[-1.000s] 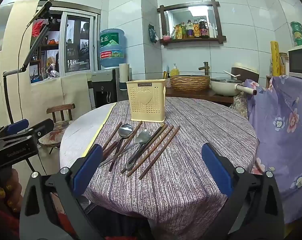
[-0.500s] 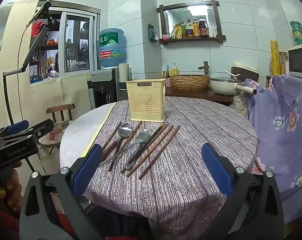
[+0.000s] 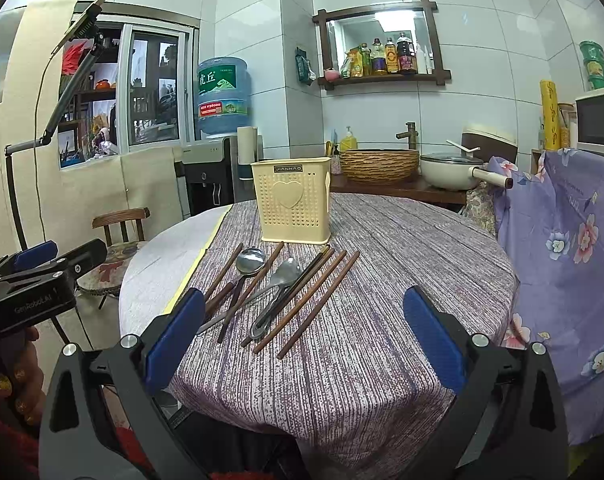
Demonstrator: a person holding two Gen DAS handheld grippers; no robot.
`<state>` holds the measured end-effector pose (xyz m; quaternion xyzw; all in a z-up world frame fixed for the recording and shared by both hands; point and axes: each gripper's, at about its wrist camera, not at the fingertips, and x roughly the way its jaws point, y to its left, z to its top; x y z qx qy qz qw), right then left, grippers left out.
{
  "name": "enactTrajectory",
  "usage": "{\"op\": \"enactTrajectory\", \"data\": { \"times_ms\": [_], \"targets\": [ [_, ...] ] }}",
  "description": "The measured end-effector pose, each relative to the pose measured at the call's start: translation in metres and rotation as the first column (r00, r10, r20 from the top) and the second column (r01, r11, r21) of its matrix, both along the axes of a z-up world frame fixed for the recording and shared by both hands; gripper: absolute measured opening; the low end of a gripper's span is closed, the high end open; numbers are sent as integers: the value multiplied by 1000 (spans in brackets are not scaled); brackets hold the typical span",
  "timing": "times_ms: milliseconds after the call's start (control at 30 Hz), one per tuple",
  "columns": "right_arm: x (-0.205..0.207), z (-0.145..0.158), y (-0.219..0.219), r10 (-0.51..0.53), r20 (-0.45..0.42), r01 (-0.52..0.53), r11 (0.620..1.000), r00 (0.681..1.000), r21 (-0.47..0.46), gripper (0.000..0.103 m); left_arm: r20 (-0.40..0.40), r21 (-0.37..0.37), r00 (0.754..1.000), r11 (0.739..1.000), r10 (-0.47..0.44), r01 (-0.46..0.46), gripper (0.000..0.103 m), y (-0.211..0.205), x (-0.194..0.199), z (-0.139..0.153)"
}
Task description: Organize utensils
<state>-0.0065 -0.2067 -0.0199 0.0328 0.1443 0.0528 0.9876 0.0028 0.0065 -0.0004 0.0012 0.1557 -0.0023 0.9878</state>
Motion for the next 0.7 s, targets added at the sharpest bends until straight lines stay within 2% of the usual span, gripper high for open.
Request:
{"op": "enactTrajectory", "data": {
  "times_ms": [700],
  "targets": [
    [1, -1, 0, -2, -6, 2, 1000, 1000, 3, 98, 0, 0, 1000, 1000, -1, 1, 98, 0, 0, 0]
  ]
}}
